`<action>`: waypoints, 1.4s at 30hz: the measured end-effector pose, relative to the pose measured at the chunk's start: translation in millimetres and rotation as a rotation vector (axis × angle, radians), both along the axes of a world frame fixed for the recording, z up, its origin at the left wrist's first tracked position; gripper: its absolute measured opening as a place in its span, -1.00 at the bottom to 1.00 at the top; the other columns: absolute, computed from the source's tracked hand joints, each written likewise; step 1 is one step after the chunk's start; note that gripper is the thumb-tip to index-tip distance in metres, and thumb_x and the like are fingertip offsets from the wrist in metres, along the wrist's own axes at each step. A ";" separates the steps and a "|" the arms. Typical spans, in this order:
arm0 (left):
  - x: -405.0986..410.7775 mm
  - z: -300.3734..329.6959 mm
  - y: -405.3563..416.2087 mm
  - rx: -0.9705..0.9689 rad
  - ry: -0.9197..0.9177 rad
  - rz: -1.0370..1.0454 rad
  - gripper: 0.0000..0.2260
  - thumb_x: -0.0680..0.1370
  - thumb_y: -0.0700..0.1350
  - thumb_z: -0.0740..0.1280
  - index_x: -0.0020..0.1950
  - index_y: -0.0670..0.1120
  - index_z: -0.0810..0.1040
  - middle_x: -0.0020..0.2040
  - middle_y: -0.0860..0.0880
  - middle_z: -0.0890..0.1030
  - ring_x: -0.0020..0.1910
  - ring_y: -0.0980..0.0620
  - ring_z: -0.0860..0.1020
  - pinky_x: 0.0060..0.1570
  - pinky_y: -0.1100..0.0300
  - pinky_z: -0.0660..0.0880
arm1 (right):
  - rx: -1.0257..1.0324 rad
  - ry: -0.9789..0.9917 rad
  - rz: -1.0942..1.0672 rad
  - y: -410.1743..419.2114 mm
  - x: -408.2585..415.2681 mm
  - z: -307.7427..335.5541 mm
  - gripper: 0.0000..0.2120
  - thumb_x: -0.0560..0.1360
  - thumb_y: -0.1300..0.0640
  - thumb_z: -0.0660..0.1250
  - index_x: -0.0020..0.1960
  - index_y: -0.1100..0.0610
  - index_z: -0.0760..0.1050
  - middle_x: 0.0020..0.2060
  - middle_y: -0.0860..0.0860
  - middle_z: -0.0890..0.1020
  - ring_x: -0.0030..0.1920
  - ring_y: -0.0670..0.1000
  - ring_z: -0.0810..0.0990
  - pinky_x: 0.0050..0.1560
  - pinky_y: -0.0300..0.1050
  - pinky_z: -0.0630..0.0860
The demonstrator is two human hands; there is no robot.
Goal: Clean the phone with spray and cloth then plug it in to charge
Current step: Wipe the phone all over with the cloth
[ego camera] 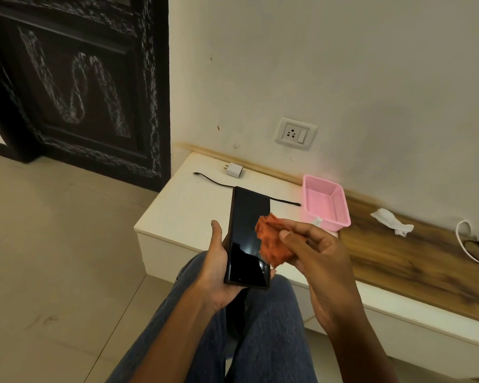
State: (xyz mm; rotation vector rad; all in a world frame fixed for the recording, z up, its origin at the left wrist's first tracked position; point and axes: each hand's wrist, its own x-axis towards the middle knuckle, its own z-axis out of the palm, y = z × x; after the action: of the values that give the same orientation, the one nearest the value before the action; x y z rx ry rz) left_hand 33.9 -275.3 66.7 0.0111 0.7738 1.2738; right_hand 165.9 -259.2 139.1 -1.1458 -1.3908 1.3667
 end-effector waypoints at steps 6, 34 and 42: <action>-0.6 -0.2 -0.1 0.006 -0.016 -0.014 -0.25 0.46 0.42 0.00 0.32 -0.13 0.48 0.14 -0.25 0.63 0.00 -0.16 0.65 -0.30 0.02 0.62 | 0.079 -0.171 0.057 5.4 1.0 5.8 -0.91 0.47 0.08 0.31 -0.06 0.00 0.58 -0.20 -0.14 0.65 -0.09 -0.08 0.62 -0.09 -0.23 0.59; -2.1 -9.6 3.7 0.069 -0.037 -0.031 -0.26 0.46 0.44 -0.01 0.33 -0.07 0.50 0.18 -0.21 0.61 0.12 -0.17 0.61 -0.14 -0.01 0.61 | -0.082 0.058 0.122 8.4 1.8 2.3 -0.78 0.32 0.07 0.33 -0.06 0.09 0.58 -0.19 -0.05 0.71 -0.12 -0.04 0.68 -0.18 -0.22 0.60; -0.8 -9.0 4.6 0.076 -0.056 -0.034 -0.26 0.45 0.43 0.01 0.37 -0.06 0.45 0.22 -0.22 0.59 0.17 -0.21 0.58 -0.16 -0.02 0.61 | -0.091 0.037 0.041 13.8 -1.4 3.0 -0.74 0.35 -0.08 0.28 -0.07 0.05 0.55 -0.26 -0.14 0.68 -0.22 -0.06 0.68 -0.26 -0.11 0.62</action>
State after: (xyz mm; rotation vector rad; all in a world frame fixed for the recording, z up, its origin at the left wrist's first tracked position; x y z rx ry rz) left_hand 33.1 -270.7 57.7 0.0488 0.6742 1.2654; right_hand 164.5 -245.5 142.1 -1.1504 -1.3440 1.4866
